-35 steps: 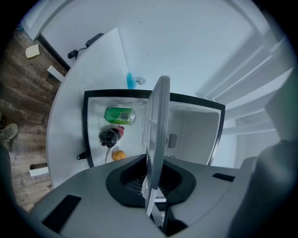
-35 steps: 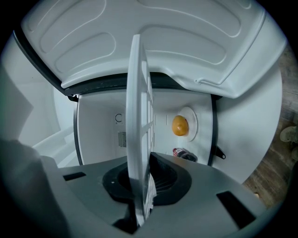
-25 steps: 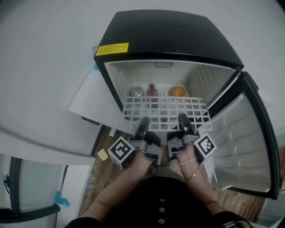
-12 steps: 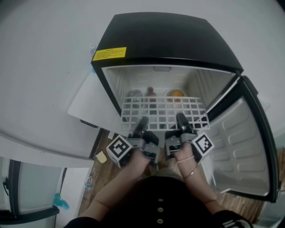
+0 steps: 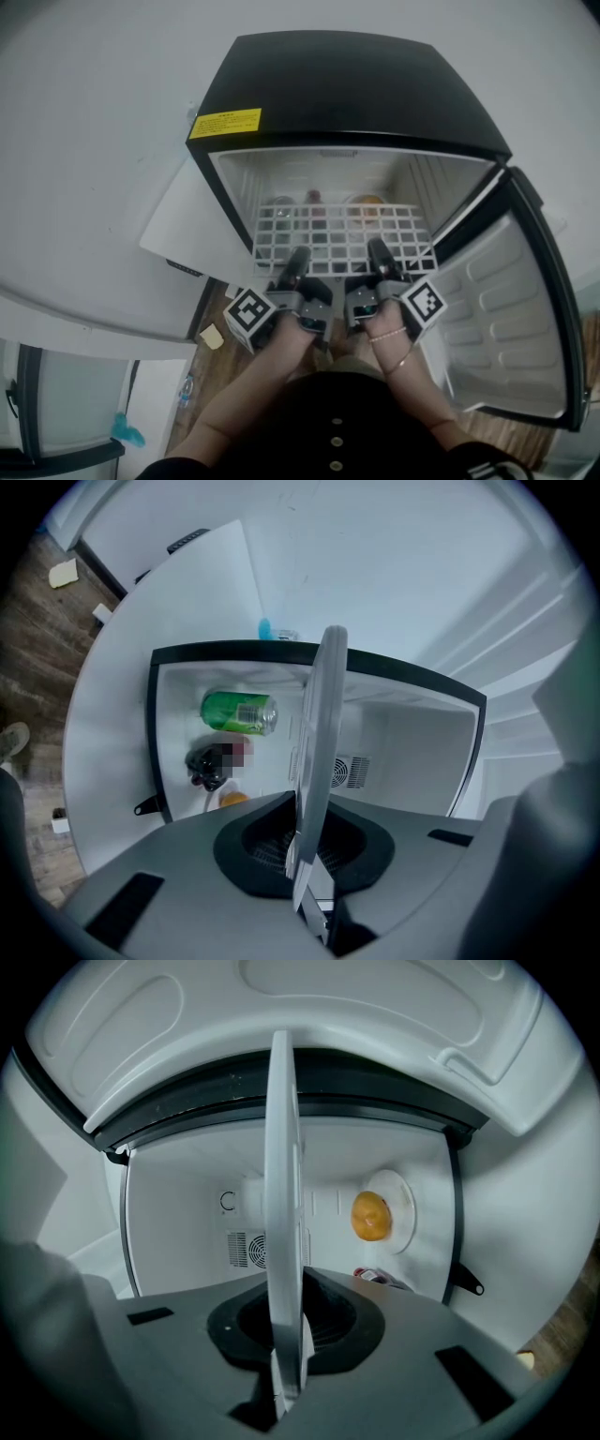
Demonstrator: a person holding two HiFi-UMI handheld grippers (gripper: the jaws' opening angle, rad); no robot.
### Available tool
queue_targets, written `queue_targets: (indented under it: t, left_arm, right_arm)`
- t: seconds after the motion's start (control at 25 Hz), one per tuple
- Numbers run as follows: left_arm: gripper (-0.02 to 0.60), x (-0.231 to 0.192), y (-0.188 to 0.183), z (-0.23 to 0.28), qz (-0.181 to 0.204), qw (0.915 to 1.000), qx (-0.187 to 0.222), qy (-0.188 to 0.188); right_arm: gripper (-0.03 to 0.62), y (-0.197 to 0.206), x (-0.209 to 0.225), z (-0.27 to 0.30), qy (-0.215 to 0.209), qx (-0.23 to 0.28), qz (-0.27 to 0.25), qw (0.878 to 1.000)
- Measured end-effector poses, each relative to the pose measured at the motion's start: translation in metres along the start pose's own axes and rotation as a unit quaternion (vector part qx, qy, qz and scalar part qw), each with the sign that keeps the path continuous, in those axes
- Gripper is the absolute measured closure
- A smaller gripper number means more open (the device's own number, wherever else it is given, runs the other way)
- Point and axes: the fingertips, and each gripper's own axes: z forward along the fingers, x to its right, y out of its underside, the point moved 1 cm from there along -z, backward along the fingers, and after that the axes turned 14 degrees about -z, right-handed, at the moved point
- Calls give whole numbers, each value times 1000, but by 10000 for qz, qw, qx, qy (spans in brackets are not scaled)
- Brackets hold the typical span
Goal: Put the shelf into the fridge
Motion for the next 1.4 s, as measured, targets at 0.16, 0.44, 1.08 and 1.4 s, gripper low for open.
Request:
queue_targets:
  t: [0.16,0.44,1.08,1.4]
  left_arm:
    - [546,0,-3,7,14,10000,30,-25]
    - [548,2,-9,20,84,9999,69,78]
    - [548,5,-21,51,145,9995,98,272]
    - [548,7,-27,63,216,9991,191,303]
  right_arm:
    - [569,-2,1,7,1,9,-12,10000]
    - [569,-5,2,21,-59,-40,-25,10000]
    - [569,-13,6,55,-52,-68,-39,10000]
    - [569,-16,7,69,-61,-93,-82,9999]
